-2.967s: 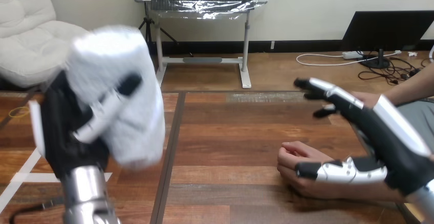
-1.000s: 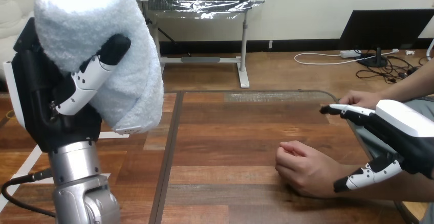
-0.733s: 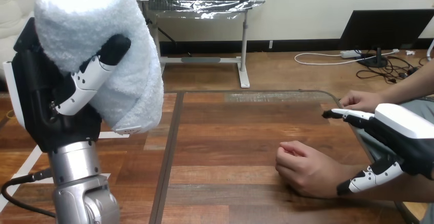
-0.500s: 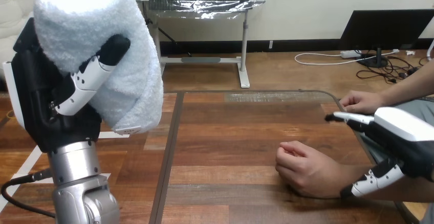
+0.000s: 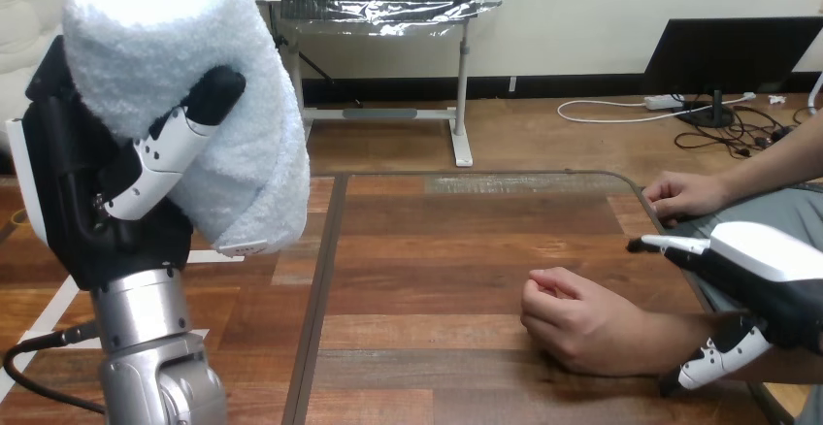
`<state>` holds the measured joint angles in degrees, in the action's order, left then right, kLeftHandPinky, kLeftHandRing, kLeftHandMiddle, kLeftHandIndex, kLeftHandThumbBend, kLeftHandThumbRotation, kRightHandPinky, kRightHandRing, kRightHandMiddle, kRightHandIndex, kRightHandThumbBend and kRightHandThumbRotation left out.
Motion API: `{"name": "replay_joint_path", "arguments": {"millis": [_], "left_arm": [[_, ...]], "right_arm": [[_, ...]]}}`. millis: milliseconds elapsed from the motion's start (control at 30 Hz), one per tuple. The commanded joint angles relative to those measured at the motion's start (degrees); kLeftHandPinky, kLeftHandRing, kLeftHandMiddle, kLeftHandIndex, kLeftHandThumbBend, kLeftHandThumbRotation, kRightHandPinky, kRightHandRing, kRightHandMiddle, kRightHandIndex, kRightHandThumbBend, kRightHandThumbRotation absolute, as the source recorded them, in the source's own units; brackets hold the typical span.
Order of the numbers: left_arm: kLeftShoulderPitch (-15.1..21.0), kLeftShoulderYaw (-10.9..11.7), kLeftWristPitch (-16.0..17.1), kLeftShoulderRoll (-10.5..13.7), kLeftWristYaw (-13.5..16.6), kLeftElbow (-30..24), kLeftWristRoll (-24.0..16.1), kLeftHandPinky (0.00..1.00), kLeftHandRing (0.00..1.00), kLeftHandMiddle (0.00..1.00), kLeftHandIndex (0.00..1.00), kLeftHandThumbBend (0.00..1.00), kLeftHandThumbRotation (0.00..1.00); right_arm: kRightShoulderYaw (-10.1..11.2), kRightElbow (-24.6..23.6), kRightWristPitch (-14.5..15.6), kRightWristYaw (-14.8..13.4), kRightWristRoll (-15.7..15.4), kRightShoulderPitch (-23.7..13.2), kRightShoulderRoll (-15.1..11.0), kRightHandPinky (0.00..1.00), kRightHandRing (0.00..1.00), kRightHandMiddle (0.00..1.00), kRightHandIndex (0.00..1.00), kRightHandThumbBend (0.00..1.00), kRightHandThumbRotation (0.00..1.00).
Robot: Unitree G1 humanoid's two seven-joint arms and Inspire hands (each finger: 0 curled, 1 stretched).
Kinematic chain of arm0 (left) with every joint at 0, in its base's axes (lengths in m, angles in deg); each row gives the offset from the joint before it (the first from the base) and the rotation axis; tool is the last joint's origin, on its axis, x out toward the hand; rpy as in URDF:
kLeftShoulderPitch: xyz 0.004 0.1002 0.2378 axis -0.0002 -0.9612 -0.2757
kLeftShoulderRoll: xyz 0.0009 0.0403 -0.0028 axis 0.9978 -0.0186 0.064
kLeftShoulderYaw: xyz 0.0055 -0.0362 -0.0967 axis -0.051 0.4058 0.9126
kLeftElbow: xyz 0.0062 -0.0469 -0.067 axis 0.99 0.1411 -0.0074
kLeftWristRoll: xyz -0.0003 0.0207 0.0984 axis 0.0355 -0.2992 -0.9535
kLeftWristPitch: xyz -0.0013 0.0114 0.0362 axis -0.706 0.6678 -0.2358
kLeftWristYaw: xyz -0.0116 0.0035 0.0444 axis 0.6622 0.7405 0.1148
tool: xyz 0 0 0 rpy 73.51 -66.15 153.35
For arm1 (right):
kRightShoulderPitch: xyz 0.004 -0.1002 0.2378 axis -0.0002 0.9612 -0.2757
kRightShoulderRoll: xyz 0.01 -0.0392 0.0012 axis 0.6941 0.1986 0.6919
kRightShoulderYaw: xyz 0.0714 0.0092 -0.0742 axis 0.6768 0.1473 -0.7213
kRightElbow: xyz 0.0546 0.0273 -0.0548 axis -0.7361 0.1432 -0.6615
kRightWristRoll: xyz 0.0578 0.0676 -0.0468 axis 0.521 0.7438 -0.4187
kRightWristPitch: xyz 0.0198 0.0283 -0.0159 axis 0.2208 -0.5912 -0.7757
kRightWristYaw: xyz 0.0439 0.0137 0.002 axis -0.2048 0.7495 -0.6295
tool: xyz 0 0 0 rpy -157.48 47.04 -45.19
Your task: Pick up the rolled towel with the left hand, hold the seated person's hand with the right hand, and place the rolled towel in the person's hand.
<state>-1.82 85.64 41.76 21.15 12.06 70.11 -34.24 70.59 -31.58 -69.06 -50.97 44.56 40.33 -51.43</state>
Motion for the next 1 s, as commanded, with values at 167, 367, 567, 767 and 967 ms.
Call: {"name": "replay_joint_path", "arguments": {"millis": [167, 367, 567, 767, 967], "left_arm": [[1.72, 0.62, 0.24, -0.59, -0.51, -1.76, 0.03, 0.21, 0.28, 0.34, 0.38, 0.59, 0.0], [1.64, 0.8, 0.2, -0.49, -0.45, -1.84, -0.1, 0.21, 0.28, 0.34, 0.38, 0.59, 0.0], [1.7, 0.93, 0.55, -0.41, -0.58, -1.75, -0.25, 0.21, 0.28, 0.34, 0.38, 0.59, 0.0], [1.64, 1.07, 0.37, -0.32, -0.53, -1.91, -0.36, 0.21, 0.28, 0.34, 0.38, 0.59, 0.0], [1.64, 1.19, 0.22, -0.33, -0.55, -2.02, -0.1, 0.21, 0.27, 0.34, 0.38, 0.59, 0.0]], "right_arm": [[-1.35, 0.53, 1.04, -1.69, -1.19, -4.81, -1.12, 0.94, 0.91, 0.92, 0.92, 1.0, 0.23], [-2.01, 0.75, 1.91, -1.52, -2.55, -4.59, -1.18, 0.93, 0.89, 0.9, 0.91, 1.0, 0.22], [-3.34, 0.31, 4.56, 0.87, -3.64, -4.74, -1.64, 0.93, 0.9, 0.91, 0.91, 1.0, 0.21], [-3.95, 0.2, 6.26, 1.54, -3.87, -4.51, -1.48, 0.93, 0.89, 0.9, 0.9, 1.0, 0.2], [-4.78, -0.45, 8.0, 1.92, -4.94, -4.14, -1.46, 0.89, 0.87, 0.89, 0.89, 1.0, 0.18]]}}
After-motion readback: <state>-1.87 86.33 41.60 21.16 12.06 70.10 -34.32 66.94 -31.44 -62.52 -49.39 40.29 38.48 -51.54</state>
